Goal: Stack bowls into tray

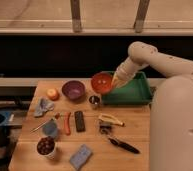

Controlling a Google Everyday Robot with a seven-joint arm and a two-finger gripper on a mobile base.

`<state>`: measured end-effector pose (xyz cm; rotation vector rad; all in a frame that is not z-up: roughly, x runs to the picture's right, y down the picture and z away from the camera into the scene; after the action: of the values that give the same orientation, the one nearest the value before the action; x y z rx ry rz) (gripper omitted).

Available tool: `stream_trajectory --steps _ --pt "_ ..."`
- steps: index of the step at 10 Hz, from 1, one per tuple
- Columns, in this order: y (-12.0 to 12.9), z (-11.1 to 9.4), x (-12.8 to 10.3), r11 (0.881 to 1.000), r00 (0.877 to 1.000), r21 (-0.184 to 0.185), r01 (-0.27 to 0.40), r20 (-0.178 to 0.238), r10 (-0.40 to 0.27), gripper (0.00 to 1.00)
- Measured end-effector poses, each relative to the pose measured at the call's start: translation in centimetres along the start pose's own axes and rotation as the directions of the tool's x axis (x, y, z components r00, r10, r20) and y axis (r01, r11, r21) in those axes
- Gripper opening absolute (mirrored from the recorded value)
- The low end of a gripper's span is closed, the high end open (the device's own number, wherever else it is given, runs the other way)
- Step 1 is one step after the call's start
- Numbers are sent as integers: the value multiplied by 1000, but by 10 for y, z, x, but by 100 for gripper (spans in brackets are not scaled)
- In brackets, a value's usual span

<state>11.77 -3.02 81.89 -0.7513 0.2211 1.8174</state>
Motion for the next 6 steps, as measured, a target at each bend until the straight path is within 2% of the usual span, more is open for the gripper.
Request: stream_trajectory --steps 3,6 --pt "47 27 -2 996 997 -51 71 -35 -72 0" --pt "68 45 4 990 990 -79 118 -70 -124 0"
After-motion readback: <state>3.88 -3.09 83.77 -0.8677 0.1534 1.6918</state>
